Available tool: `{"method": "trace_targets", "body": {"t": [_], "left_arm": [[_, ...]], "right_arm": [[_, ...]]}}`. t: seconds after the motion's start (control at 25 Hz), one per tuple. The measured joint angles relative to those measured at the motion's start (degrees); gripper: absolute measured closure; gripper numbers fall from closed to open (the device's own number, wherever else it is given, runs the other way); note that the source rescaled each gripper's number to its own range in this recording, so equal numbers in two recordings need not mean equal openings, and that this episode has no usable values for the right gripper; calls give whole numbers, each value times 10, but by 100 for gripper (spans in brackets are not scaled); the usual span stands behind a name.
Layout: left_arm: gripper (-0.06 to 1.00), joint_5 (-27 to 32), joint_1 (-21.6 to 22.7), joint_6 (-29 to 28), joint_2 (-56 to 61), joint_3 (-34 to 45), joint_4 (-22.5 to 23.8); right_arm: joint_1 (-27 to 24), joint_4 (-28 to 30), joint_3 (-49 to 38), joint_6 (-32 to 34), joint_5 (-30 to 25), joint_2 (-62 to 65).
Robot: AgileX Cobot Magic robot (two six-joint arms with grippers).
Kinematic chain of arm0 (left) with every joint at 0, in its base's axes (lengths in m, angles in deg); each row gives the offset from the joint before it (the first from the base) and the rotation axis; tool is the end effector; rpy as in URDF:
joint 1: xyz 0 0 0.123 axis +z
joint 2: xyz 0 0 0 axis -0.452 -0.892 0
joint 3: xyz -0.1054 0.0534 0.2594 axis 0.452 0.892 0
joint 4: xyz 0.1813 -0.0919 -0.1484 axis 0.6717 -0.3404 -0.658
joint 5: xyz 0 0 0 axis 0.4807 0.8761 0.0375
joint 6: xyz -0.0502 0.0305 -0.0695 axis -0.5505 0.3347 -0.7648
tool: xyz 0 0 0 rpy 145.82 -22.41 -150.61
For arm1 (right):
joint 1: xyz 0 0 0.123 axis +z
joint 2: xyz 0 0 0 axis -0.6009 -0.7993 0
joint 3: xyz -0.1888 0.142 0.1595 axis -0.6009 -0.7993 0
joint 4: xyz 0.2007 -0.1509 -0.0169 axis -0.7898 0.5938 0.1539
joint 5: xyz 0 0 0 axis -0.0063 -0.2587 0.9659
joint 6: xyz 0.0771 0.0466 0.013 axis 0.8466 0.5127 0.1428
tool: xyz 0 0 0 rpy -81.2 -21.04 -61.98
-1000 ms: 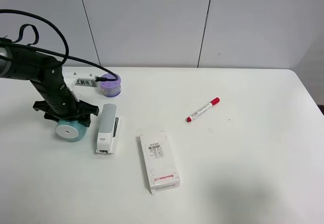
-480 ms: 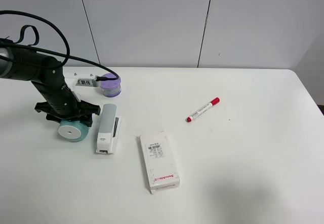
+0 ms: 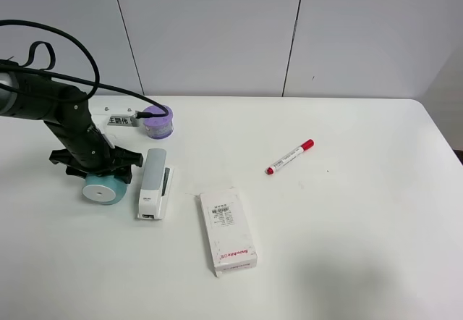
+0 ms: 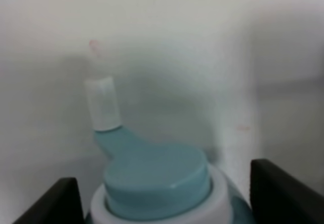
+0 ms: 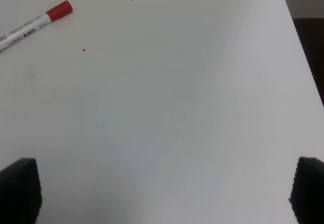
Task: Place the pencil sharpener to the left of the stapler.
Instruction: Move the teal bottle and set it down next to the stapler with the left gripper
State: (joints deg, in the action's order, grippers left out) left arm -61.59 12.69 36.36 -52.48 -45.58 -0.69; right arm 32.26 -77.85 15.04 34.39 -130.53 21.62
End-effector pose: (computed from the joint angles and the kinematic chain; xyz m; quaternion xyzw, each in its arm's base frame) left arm 0.3306 -0.0820 0.1149 0.0169 0.9916 -0.0207 0.1263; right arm 0.0096 -0.0008 0.2713 0.0399 0.8768 -0.0173 0.4789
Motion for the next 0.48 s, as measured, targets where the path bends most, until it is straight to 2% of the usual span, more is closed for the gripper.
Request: {"method": "trace_targets", "body": {"t": [0.44, 0.48], "left_arm": [[94, -5, 1, 12, 0, 1, -1], [88, -5, 1, 13, 0, 1, -1]], "right_arm": [[0, 0, 0, 0, 0, 0], [0, 0, 0, 0, 0, 0]]}}
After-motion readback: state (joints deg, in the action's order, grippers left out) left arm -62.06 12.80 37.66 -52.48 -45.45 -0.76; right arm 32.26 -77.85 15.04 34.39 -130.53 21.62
